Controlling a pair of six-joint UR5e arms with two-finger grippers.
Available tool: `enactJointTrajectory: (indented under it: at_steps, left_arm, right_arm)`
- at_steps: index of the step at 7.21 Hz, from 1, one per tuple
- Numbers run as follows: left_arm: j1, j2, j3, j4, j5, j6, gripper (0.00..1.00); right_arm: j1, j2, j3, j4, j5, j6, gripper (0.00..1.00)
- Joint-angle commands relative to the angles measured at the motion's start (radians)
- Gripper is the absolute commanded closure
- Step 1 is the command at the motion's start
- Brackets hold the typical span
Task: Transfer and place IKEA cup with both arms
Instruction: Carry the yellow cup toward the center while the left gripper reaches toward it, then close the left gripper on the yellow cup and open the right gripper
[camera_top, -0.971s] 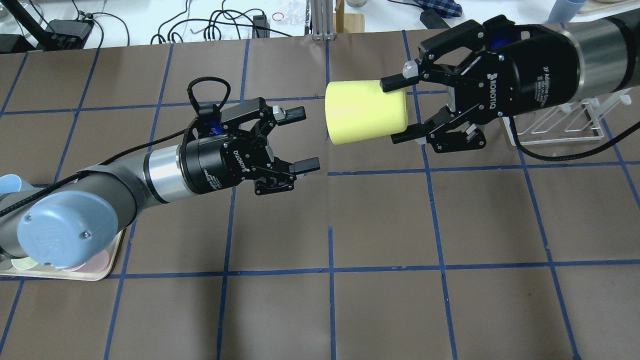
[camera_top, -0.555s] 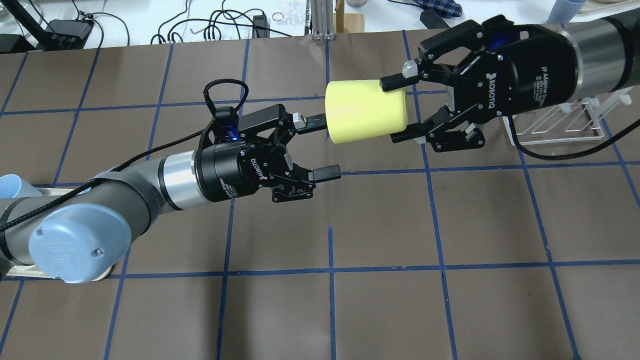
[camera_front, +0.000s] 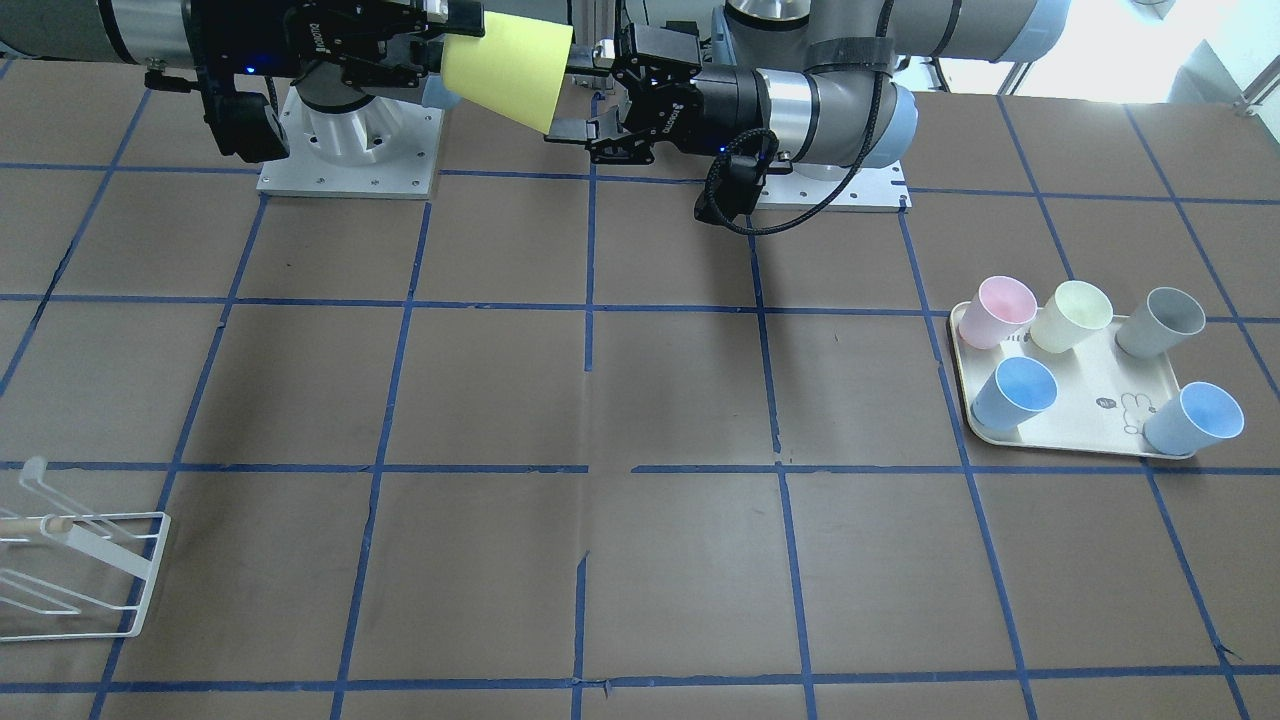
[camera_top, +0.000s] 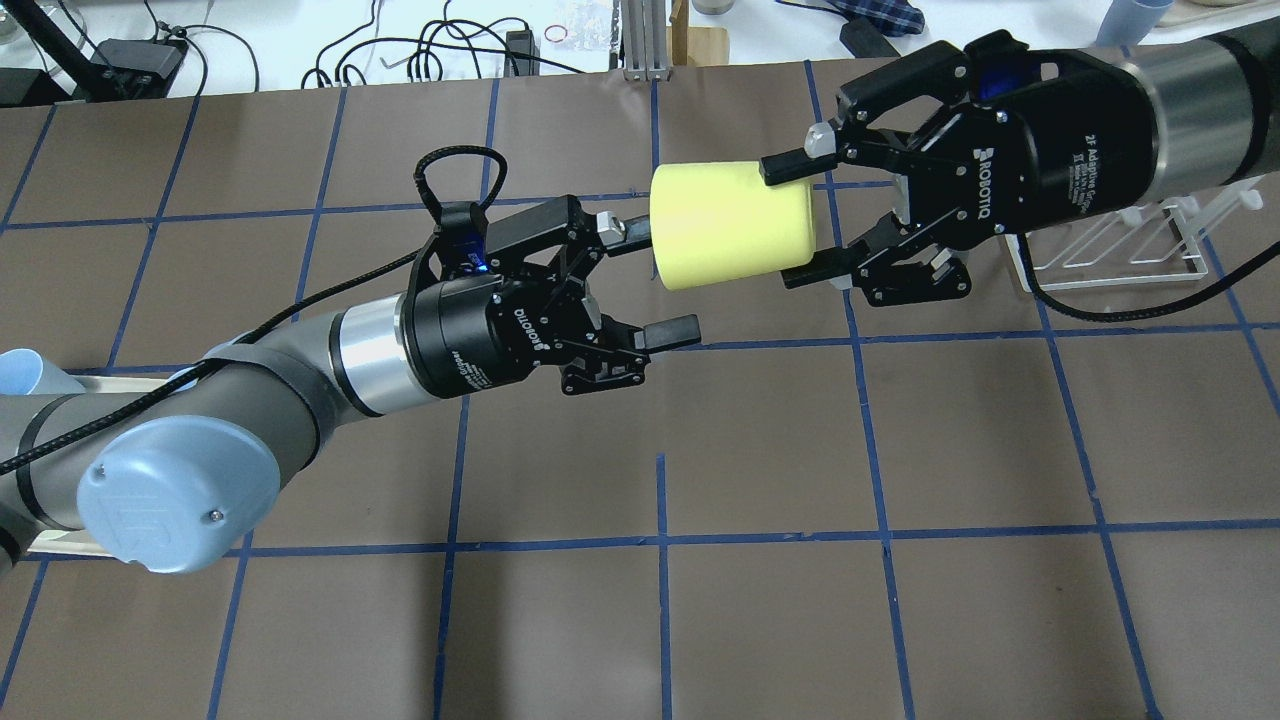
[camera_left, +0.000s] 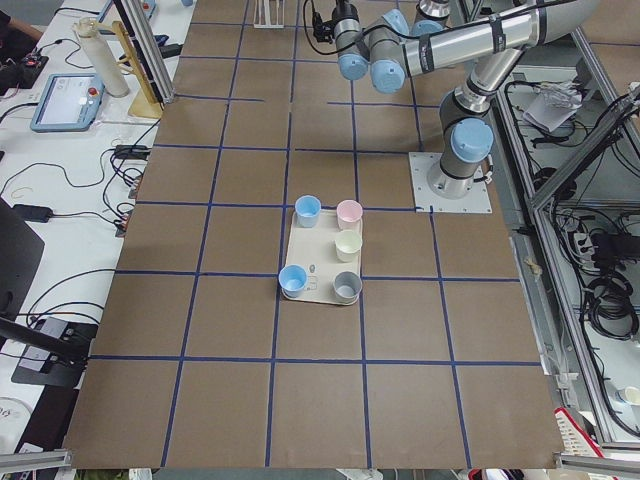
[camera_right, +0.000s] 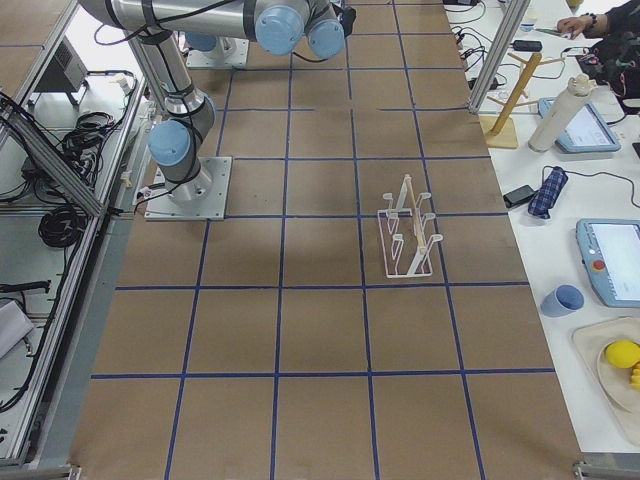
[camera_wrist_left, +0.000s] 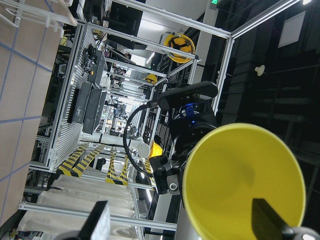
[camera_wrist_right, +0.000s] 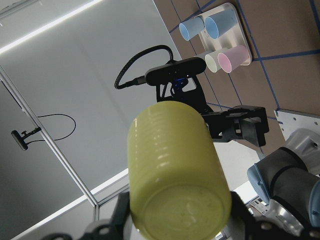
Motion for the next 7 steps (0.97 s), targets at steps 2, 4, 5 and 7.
enactJointTrajectory:
  at_steps: [2,4,5,7]
  left_arm:
    - [-0.001,-0.018,0.0,0.088,-0.009,-0.008,0.02]
    - [-0.001,-0.025,-0.002,0.088,-0.006,-0.006,0.14]
    - [-0.001,-0.025,-0.002,0.088,-0.008,-0.006,0.23]
    - [-0.002,-0.023,0.0,0.094,-0.011,-0.006,0.5]
  right_arm:
    - [0.0,-0.002,0.0,0.002,-0.005,0.005,0.53]
    - [0.0,-0.003,0.0,0.004,-0.005,0.006,0.53]
    - [0.0,-0.002,0.002,0.004,-0.004,0.014,0.53]
    - [0.0,-0.002,0.002,0.004,-0.004,0.015,0.52]
